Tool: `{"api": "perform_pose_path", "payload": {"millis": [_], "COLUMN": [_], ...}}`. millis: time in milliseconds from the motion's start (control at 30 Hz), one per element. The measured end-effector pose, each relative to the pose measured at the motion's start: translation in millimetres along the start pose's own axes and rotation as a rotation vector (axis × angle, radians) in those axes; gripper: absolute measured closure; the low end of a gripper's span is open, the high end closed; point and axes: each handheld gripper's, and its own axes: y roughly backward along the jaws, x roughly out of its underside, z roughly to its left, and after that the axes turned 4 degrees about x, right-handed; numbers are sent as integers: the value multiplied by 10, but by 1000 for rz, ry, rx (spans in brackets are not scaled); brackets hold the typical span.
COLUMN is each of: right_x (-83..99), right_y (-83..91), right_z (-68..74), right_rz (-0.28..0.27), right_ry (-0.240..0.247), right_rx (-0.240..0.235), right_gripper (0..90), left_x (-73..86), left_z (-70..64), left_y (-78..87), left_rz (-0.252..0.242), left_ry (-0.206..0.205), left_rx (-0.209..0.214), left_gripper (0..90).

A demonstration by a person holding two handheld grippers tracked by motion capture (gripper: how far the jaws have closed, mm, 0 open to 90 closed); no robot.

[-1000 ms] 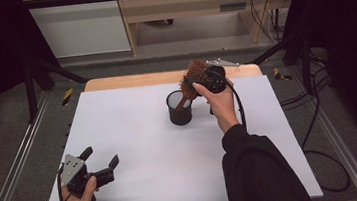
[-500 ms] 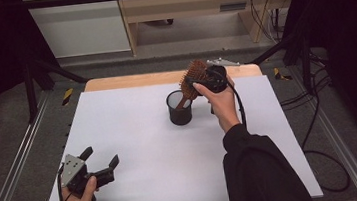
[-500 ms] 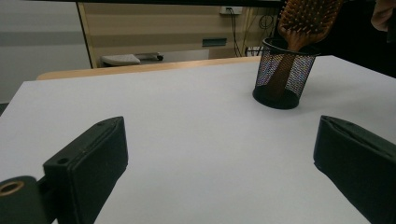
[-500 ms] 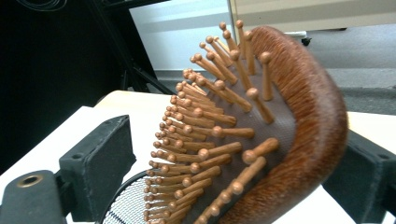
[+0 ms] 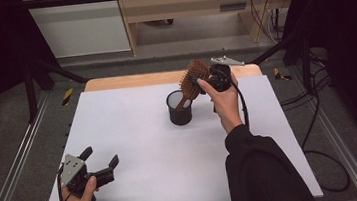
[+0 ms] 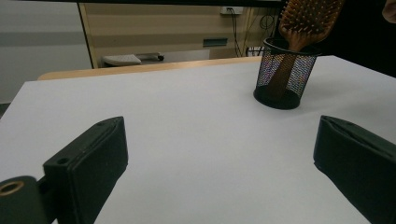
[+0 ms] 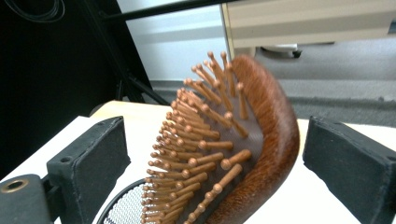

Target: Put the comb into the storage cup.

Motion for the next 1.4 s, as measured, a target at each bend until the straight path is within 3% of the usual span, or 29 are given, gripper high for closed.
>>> {"api": "perform_pose_path", "payload": {"millis": [300, 500, 733, 1033, 1400], "right_x": [-41, -57, -98, -133, -174], "right_y": [137, 230, 334, 444, 591], "right_z": [0, -29, -57, -59, -154], "right_rz": [-41, -61, -89, -112, -188], "right_ry": [2, 32, 50, 81, 98], "right_rx": [-17, -12, -14, 10, 71], "right_gripper": [85, 148, 137, 90, 66], "left_x": [-1, -8, -10, -9, -19], "left_z": [-3, 0, -6, 7, 84], "left_y": [1, 12, 14, 19, 52], "left_rz": [-2, -14, -15, -16, -32], "left_ry": [-1, -1, -5, 0, 9], "left_rx": [1, 0, 1, -4, -14], "left_gripper": [32, 32, 32, 32, 32]}}
